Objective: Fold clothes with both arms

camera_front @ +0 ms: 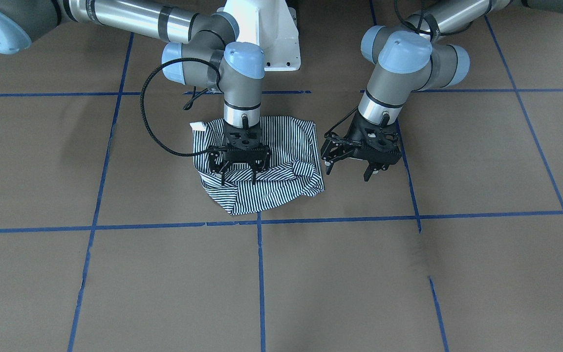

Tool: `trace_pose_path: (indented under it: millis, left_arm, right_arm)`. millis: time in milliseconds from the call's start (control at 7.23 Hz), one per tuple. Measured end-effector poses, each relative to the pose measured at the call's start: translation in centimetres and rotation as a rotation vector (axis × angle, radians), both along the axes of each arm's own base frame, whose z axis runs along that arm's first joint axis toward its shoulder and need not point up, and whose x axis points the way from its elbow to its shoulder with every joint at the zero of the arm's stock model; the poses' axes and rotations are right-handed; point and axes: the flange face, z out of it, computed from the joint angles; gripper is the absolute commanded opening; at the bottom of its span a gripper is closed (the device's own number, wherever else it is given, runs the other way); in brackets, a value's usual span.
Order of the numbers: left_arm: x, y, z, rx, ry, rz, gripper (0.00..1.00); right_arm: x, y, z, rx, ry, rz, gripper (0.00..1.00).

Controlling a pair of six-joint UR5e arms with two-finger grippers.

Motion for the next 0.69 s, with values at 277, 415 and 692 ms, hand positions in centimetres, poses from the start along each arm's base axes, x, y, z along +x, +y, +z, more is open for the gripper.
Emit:
trace_pose_path:
  millis: [277, 415, 692]
  left_arm:
    - [-0.02, 0.07, 0.35, -0.006, -0.002, -0.002, 1.0]
    - [-0.04, 0.1, 0.51, -0.009, -0.004, -0.002, 1.0]
    - [-0.04, 0.11, 0.68, -0.01, -0.006, -0.002, 1.0]
  right_arm:
    - [0.44, -1.76, 1.1, 0.023, 0.055, -0.031, 0.69]
    - [0.48, -1.94, 1.2, 0.03, 0.065, -0.043, 0.63]
    - [0.35, -1.82, 1.39, 0.032, 0.071, -0.053, 0.0]
